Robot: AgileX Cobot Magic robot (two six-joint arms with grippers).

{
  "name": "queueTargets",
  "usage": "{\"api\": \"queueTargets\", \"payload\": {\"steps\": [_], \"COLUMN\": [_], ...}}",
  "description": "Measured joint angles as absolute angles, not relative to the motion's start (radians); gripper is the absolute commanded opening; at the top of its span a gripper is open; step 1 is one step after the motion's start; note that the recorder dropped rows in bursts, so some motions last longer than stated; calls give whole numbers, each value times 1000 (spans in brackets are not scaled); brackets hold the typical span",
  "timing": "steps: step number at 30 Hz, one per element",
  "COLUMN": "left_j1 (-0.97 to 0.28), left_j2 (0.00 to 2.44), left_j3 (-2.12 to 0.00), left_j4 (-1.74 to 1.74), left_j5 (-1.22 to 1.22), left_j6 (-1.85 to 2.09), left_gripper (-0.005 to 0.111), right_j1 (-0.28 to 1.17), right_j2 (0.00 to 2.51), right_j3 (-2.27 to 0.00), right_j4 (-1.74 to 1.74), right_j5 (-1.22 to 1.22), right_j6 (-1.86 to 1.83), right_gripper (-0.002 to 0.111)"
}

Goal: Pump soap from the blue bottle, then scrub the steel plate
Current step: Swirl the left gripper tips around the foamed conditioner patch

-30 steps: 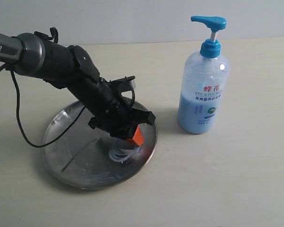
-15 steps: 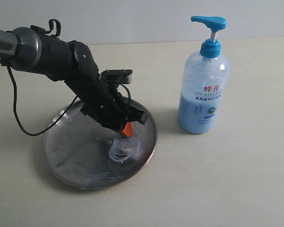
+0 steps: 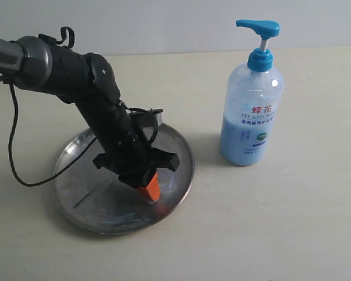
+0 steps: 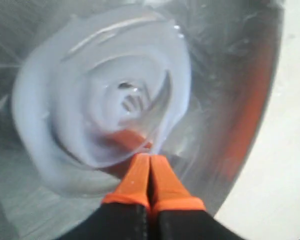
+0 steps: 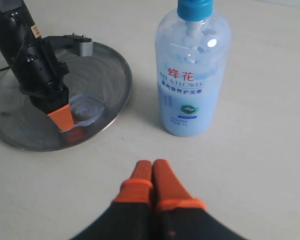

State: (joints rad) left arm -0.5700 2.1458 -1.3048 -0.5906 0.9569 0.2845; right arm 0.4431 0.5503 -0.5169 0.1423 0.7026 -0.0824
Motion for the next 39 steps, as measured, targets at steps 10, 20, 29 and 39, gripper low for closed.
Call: {"api": "queueTargets", "payload": {"steps": [10, 20, 29, 39], "left_j1": [-606, -607, -608, -608], "left_j2": [2150, 2146, 2132, 2128], "left_j3": [-1301, -1303, -1307, -1314], "left_j4": [-710, -626, -466, -372], "left_j5": [730, 660, 704, 858], "left_j6": [329, 329, 282, 257], "left_gripper": [0, 0, 0, 0], "right_j1": [443, 443, 443, 443], "right_j2": [550, 550, 550, 550], "right_j3": [-517, -517, -517, -517], "right_j4": [144, 144, 144, 144], "right_j5": [703, 703, 703, 703], "right_j6": [-82, -82, -84, -84], "right_gripper": [0, 0, 0, 0]}}
